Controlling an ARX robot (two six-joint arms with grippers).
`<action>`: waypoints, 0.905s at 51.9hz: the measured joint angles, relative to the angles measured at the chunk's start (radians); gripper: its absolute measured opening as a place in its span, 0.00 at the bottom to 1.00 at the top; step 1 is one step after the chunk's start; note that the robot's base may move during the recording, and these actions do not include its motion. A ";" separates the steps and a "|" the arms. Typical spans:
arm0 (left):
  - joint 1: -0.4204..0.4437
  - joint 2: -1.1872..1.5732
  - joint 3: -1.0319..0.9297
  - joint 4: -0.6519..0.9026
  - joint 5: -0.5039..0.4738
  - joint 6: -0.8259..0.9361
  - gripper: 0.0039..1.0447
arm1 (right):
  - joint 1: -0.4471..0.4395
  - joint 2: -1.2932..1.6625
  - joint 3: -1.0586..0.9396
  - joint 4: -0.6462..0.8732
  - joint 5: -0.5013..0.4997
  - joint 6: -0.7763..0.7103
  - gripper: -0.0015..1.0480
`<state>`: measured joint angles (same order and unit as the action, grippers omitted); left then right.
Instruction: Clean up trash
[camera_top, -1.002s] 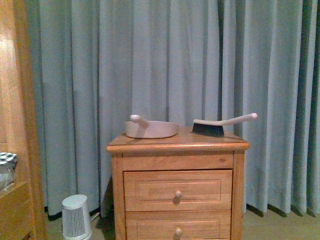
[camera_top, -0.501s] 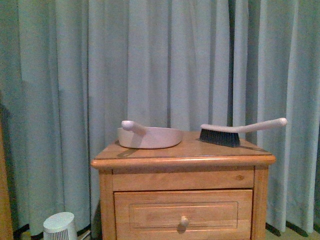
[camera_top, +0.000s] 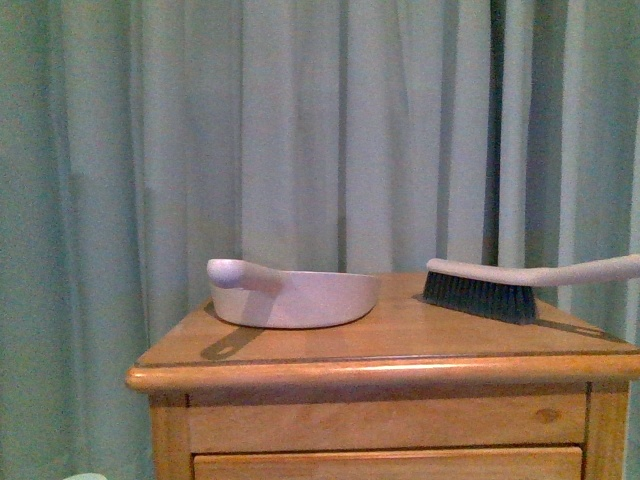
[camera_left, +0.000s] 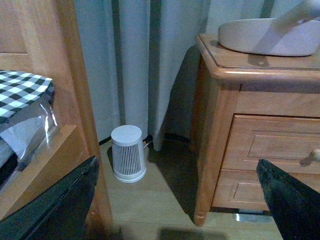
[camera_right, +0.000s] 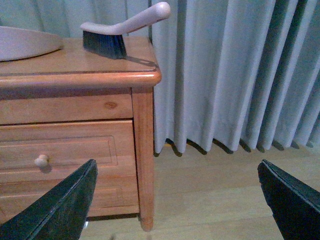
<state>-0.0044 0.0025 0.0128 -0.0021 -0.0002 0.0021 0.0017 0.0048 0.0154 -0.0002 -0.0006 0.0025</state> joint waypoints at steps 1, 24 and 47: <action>0.000 0.000 0.000 0.000 0.000 0.000 0.93 | 0.000 0.000 0.000 0.000 0.000 0.000 0.93; 0.000 0.000 0.000 0.000 0.000 0.000 0.93 | 0.000 0.000 0.000 0.000 0.000 0.000 0.93; 0.000 0.000 0.000 0.000 0.000 0.000 0.93 | 0.000 0.000 0.000 0.000 0.000 0.000 0.93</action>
<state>-0.0044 0.0025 0.0132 -0.0021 -0.0002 0.0025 0.0017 0.0048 0.0154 -0.0006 -0.0006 0.0025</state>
